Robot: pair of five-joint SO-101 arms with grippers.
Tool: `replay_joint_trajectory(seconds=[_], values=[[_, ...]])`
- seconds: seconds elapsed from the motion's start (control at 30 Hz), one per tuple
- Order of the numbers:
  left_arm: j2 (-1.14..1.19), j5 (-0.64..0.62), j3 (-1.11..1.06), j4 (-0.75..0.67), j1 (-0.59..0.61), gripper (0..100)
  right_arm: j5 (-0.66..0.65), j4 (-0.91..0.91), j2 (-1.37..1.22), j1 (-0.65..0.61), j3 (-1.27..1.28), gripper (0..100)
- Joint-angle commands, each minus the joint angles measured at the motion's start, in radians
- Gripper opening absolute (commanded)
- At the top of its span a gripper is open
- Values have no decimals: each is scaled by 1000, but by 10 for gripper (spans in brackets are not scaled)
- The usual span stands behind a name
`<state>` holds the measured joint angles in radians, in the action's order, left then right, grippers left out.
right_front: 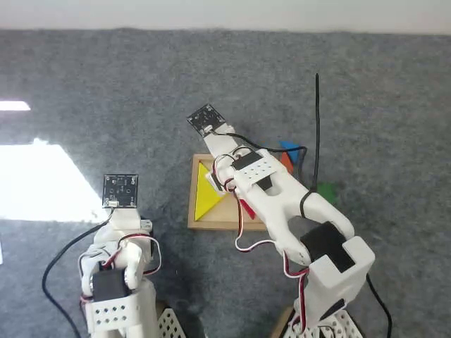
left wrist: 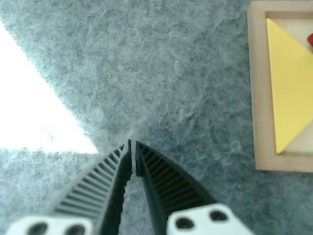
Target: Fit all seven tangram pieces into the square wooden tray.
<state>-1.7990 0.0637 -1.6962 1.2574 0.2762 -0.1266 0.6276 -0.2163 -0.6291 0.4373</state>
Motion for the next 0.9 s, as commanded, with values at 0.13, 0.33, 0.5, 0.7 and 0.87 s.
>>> replay_joint_trajectory(seconds=[0.13, 0.33, 0.5, 0.7, 0.87], values=[[-18, -2, 13, 3, 8, 14, -18, 62, -33, -8, -71, 0], [-18, -2, 13, 3, 8, 14, -17, 189, -77, 24, -163, 7], [-18, -2, 13, 3, 8, 14, -15, 206, -7, 73, -155, 6], [-18, -2, 13, 3, 8, 14, -17, 320, 251, 48, -87, 6], [-18, -2, 13, 3, 8, 14, -51, 355, 470, -70, 32, 6]])
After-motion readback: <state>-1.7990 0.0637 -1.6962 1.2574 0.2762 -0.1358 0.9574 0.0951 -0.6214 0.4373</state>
